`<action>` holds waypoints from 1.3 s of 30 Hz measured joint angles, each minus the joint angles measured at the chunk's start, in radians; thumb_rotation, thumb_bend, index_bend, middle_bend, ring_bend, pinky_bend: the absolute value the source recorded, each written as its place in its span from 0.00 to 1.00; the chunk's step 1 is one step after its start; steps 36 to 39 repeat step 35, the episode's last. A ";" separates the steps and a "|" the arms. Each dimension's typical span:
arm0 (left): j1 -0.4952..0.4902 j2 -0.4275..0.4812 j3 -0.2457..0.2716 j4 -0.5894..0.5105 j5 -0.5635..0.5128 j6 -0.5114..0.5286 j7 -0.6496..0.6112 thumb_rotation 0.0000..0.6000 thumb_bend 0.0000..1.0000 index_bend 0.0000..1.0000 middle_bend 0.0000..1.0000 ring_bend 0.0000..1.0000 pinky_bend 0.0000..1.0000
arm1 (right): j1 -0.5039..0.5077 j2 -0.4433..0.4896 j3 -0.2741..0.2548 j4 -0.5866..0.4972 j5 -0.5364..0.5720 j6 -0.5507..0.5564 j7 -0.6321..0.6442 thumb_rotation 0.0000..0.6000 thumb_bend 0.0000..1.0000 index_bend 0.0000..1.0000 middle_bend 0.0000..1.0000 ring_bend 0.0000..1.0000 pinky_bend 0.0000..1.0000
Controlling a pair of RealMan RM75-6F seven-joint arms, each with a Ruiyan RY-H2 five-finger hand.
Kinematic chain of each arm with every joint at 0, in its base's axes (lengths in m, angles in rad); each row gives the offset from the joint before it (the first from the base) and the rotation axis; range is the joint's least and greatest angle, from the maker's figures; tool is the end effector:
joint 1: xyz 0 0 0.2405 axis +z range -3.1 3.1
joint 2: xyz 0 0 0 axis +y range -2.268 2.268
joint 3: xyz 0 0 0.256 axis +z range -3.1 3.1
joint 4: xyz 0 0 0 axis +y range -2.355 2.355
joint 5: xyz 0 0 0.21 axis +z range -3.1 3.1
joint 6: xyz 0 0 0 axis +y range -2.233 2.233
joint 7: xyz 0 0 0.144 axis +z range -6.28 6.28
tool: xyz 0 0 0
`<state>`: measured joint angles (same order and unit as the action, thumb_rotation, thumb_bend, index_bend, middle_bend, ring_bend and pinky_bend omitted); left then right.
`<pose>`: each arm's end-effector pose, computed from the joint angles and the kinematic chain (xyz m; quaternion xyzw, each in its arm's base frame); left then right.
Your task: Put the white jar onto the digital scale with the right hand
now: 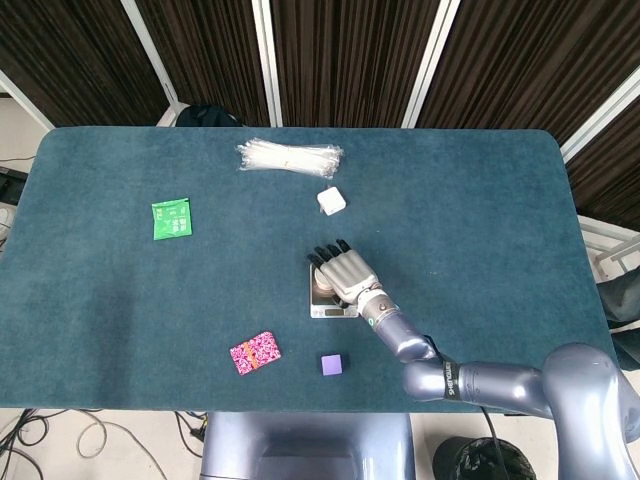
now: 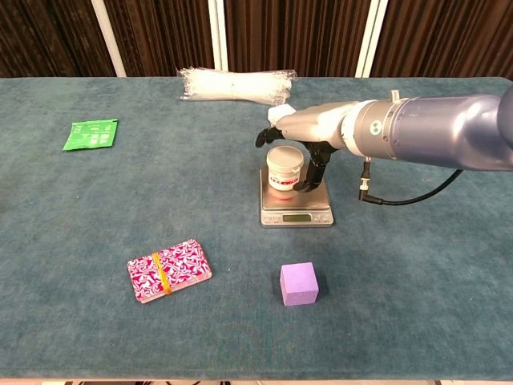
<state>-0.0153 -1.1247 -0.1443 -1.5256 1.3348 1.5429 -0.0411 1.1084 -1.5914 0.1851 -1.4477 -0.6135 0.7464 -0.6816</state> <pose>-0.3493 0.1744 0.1983 -0.4985 -0.3815 -0.3768 0.6811 -0.0647 -0.3790 -0.0551 0.8231 -0.3430 0.2591 0.3711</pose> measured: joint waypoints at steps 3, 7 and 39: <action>0.000 0.000 -0.002 0.001 -0.003 0.001 0.000 1.00 0.74 0.06 0.00 0.00 0.00 | 0.004 0.029 -0.002 -0.037 0.017 0.021 -0.010 1.00 0.39 0.00 0.01 0.03 0.00; 0.001 0.000 -0.002 0.004 -0.007 -0.001 -0.001 1.00 0.74 0.06 0.00 0.00 0.00 | -0.007 0.104 -0.005 -0.134 0.024 0.077 -0.019 1.00 0.39 0.00 0.01 0.03 0.00; 0.002 0.000 -0.003 -0.006 -0.006 0.008 0.038 1.00 0.74 0.06 0.00 0.00 0.00 | -0.839 0.403 -0.402 -0.181 -0.797 1.043 0.439 1.00 0.39 0.00 0.01 0.03 0.00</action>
